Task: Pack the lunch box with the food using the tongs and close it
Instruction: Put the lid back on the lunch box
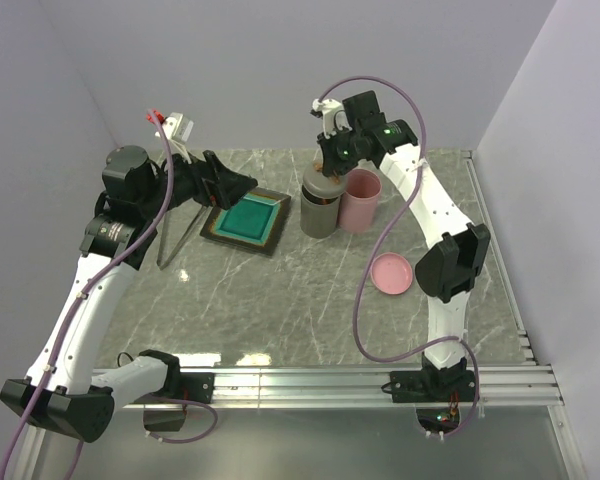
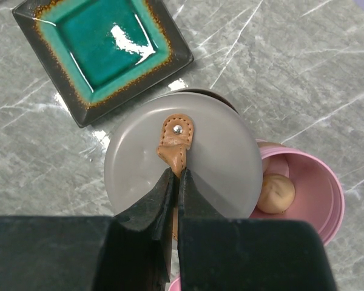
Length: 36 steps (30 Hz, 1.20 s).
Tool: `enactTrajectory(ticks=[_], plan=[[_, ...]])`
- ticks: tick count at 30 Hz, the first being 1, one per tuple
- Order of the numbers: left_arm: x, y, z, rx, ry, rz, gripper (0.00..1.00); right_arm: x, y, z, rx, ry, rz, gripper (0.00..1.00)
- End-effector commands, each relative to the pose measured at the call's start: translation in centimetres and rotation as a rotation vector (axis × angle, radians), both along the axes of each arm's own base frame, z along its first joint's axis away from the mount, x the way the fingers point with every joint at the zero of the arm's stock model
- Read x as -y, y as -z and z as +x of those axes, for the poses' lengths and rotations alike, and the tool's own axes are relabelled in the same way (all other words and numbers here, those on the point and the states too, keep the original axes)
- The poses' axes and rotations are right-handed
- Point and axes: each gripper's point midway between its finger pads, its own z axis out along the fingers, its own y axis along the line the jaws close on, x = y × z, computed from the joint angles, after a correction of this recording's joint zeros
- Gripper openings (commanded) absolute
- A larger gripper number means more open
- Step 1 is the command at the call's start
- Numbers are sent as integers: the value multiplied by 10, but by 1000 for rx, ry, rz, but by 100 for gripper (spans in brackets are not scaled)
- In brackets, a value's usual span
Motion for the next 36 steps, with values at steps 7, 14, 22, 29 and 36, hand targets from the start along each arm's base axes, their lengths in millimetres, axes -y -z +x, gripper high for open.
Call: enactTrajectory(ticks=[7, 14, 22, 29, 36], plan=[[0, -16, -5, 39, 10, -17, 99, -14, 8, 14, 18, -17, 32, 0], [1, -15, -6, 39, 15, -17, 99, -13, 24, 19, 7, -11, 13, 0], [0, -13, -6, 39, 13, -16, 99, -17, 41, 16, -35, -23, 16, 0], [2, -15, -9, 40, 30, -24, 99, -15, 50, 14, -42, -17, 11, 0], [3, -14, -9, 36, 34, -28, 99, -15, 51, 16, -40, -14, 16, 0]])
